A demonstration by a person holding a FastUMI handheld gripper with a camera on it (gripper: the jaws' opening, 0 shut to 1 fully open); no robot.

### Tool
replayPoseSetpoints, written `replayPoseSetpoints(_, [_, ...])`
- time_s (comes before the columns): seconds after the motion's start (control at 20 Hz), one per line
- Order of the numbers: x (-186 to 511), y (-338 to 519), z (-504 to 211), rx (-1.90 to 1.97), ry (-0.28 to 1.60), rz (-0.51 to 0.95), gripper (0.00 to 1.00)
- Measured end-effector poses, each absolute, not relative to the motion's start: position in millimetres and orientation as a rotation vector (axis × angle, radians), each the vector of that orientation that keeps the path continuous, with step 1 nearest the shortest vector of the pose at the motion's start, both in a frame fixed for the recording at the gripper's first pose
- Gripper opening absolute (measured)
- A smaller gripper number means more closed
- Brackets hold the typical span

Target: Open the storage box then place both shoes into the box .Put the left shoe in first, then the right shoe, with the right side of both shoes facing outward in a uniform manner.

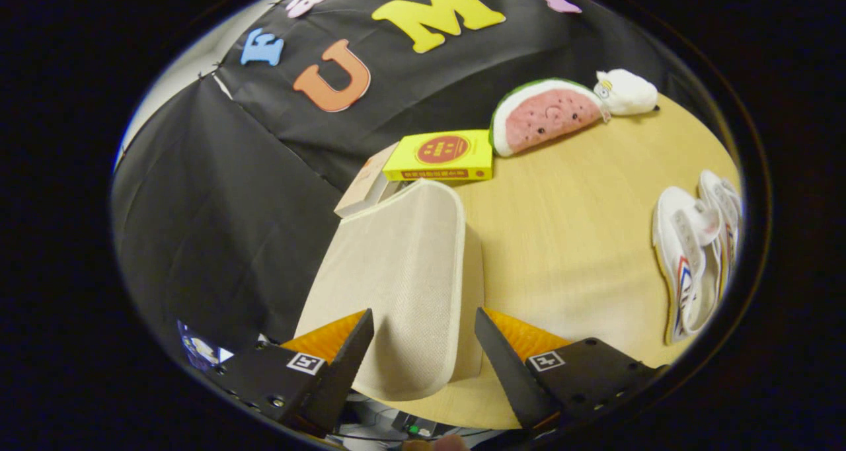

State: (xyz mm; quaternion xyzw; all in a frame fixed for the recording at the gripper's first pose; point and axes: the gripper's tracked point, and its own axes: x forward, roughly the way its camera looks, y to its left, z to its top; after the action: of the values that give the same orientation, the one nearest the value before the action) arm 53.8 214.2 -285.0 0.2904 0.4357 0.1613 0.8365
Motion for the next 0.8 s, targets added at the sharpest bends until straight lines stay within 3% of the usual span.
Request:
replayPoseSetpoints(0.45, [55.0,231.4,-288.9,0.859,1.011,0.382,0.94])
replayPoseSetpoints(0.6, [54.9,220.9,-279.2,0.831,1.000,0.383,0.78])
replayPoseSetpoints(0.8, [58.0,210.3,-267.9,0.848,0.986,0.334,0.47])
